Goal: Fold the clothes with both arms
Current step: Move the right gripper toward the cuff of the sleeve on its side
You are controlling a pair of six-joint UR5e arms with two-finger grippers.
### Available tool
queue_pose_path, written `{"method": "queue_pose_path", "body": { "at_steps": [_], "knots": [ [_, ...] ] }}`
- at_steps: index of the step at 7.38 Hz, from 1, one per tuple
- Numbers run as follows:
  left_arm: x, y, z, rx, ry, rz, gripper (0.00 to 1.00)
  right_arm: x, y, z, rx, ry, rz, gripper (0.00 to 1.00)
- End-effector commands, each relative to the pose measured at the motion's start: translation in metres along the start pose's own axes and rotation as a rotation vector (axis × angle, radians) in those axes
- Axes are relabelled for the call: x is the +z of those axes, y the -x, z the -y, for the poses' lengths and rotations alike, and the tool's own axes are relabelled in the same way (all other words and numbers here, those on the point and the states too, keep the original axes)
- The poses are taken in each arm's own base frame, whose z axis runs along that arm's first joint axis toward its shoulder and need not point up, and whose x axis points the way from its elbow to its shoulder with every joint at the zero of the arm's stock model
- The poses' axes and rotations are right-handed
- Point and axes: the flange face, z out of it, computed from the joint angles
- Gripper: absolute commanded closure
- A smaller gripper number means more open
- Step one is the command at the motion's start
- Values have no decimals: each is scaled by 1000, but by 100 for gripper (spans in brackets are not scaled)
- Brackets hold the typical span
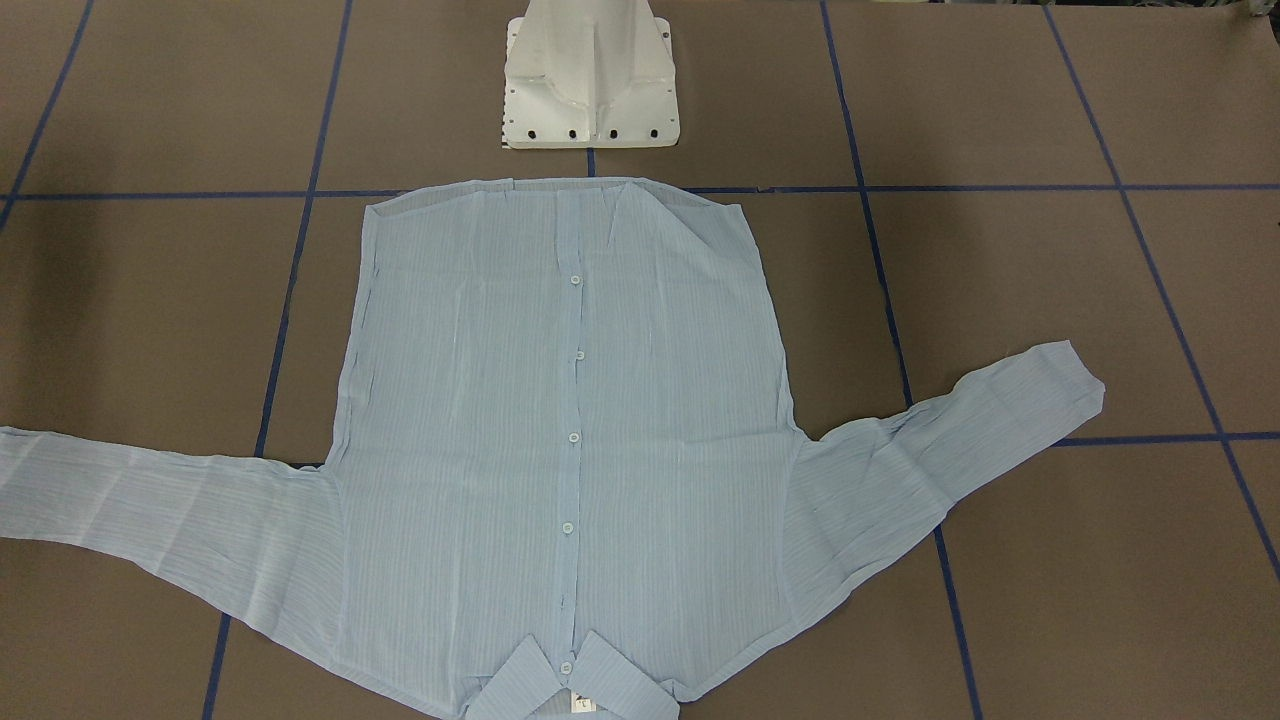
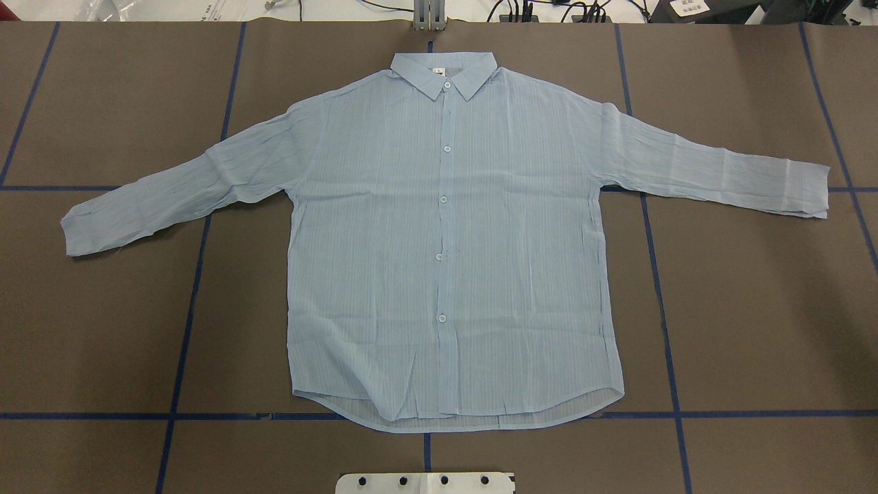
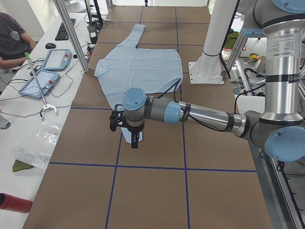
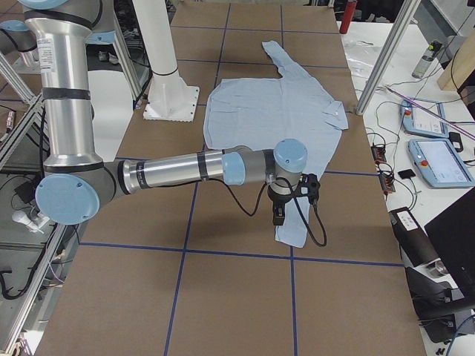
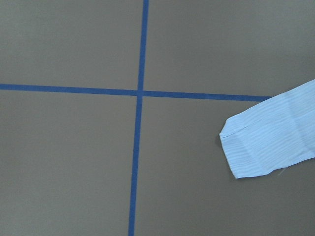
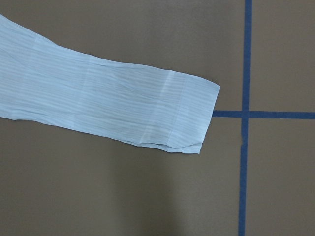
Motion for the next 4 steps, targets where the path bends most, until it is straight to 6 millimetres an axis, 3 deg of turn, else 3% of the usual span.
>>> {"method": "queue_pose_path", "body": {
  "at_steps": [1, 2, 3, 4],
  "knots": [
    [-6, -10, 5, 20, -16, -15, 0, 48, 16, 10, -96, -6, -9, 0],
    [-16, -22, 7, 47, -36, -25, 0, 64, 4, 12, -119, -31, -2, 0],
    [-19, -28, 18, 55, -46, -23, 0, 82, -9, 33, -138, -48, -3, 0],
    [-22, -30, 17, 62, -53, -15, 0, 110, -21, 54, -160, -44, -3, 0]
  ]
}}
